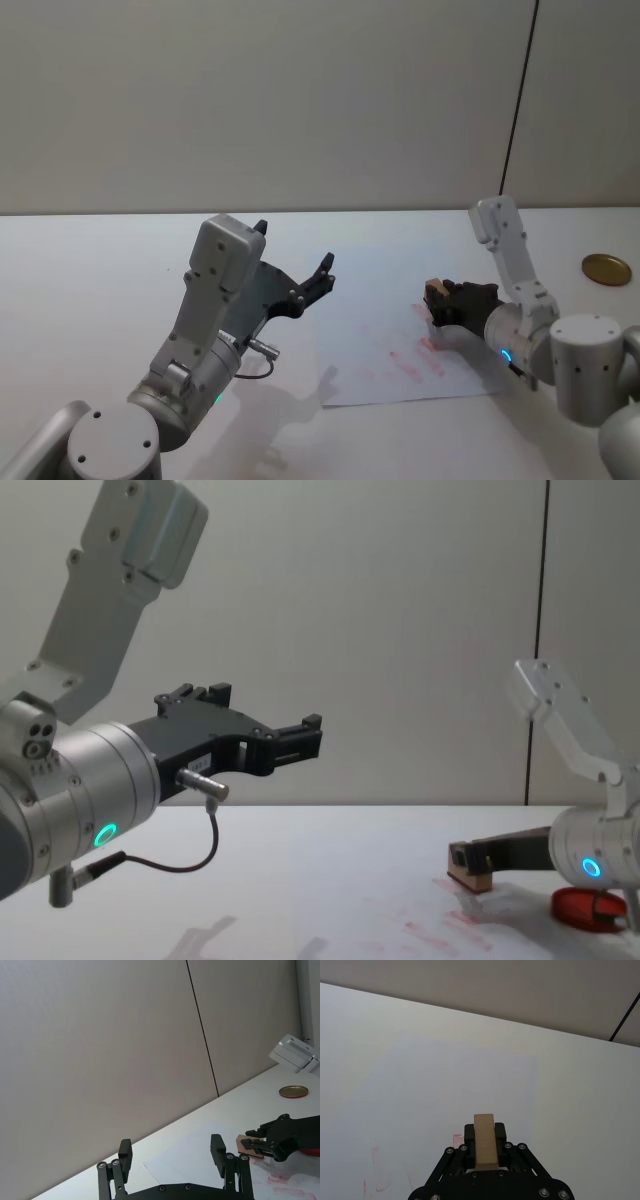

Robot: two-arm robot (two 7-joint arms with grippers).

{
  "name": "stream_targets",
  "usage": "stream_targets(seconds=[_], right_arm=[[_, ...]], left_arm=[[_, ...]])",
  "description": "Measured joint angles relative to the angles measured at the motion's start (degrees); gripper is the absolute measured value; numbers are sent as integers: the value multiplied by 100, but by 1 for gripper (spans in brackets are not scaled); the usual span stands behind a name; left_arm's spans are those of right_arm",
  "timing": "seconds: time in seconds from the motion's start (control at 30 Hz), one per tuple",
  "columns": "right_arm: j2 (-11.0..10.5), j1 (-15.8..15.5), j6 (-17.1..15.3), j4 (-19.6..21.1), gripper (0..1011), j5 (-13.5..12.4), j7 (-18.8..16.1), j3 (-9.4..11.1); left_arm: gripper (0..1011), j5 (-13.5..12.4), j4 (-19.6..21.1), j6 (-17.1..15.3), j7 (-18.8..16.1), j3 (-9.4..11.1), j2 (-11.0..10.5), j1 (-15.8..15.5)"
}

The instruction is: Use the one hand to pick up the stamp and affix it onto the A4 paper.

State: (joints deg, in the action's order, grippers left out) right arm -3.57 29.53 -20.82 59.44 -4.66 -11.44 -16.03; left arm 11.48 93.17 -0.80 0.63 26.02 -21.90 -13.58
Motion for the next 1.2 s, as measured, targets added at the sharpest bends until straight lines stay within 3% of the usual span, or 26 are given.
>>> stream_targets(seconds=[0.83,1.2], right_arm=[[55,250,-573,-41,214,213,-198,-22],[10,127,-633,332,214,175,-207,-8]], left_arm=[[993,0,0,0,0,0,0,0],[993,0,0,0,0,0,0,0]])
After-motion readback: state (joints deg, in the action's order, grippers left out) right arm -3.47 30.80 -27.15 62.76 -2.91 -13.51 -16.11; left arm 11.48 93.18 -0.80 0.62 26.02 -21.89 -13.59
